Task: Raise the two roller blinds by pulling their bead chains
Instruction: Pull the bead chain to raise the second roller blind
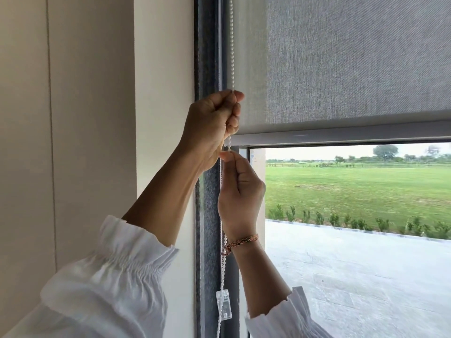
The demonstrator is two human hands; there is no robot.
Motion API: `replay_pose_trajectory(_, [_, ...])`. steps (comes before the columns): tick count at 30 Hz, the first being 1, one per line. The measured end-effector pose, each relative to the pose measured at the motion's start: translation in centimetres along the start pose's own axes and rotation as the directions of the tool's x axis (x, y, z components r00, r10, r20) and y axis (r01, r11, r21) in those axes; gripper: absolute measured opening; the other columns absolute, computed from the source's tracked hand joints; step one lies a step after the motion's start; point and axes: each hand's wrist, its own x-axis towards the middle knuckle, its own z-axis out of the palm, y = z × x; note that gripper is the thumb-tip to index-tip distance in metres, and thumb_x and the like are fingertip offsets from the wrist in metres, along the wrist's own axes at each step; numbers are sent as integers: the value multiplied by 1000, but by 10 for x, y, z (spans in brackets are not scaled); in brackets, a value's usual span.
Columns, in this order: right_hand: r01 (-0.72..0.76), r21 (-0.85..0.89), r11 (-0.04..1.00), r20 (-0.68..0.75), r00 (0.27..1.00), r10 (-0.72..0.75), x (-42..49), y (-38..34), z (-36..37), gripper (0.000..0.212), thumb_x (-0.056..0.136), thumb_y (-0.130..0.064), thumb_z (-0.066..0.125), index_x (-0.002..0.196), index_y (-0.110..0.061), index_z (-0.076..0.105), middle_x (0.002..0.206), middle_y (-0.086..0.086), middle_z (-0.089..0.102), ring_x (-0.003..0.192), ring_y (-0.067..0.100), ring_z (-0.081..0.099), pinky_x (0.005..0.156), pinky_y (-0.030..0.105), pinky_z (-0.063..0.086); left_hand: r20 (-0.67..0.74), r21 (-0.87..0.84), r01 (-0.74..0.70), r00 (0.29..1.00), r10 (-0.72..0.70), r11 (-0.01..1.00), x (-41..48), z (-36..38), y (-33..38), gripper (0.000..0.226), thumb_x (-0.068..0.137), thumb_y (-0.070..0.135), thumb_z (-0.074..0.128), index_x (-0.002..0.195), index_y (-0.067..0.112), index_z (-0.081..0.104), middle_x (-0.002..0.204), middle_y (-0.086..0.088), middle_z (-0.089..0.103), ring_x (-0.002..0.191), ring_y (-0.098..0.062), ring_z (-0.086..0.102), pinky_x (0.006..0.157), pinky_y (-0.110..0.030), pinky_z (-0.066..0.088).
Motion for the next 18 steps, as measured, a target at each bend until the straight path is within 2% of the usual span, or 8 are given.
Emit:
replay_pose_trajectory(5, [20, 10, 1000, -16, 1000, -20, -4, 1, 4, 23, 90, -17, 48, 89, -6, 68, 69, -6, 60, 52, -10, 47, 53, 3, 32, 0, 9, 1, 1000, -1, 1000, 0, -7, -3, 27, 92, -1, 44, 77, 11, 62, 51, 9, 54, 46, -3, 40, 45, -12, 32])
replay_pose_trajectory(8, [34, 20, 999, -5, 999, -34, -5, 2, 6, 23, 89, -15, 47, 87, -5, 68, 62, -12, 52, 49, -7, 44, 51, 3, 30, 3, 20, -3, 1000, 3, 1000, -1, -12, -2, 27, 93, 1, 44, 78, 12, 63, 53, 7, 53, 48, -4, 40, 48, -14, 33])
replay_pose_trajectory(11, [43, 29, 999, -7, 999, -43, -8, 2, 8, 26, 89, -18, 45, 87, -6, 67, 58, -11, 49, 47, -5, 41, 49, 5, 28, 6, 1, -6, 1000, 6, 1000, -4, -14, -3, 26, 94, 3, 43, 78, 12, 62, 54, 7, 52, 48, -4, 39, 49, -14, 32])
replay_pose_trajectory(14, [29, 47, 998, -15, 1000, -28, -10, 2, 8, 28, 88, -20, 45, 88, -5, 68, 61, -19, 47, 48, -7, 44, 51, 3, 29, 28, -9, -15, 1000, 15, 1000, -6, -15, -5, 26, 94, 4, 43, 80, 12, 62, 55, 7, 52, 48, -4, 39, 48, -14, 31])
replay_pose_trajectory(18, [0, 30, 1000, -5, 1000, 0, -21, 8, 3, 30, 88, -23, 45, 89, -5, 69, 66, -11, 53, 54, -12, 47, 56, 2, 33, 27, -2, 3, 1000, -3, 1000, -14, -16, -14, 27, 94, 3, 42, 80, 12, 63, 55, 6, 52, 49, -4, 38, 48, -14, 31])
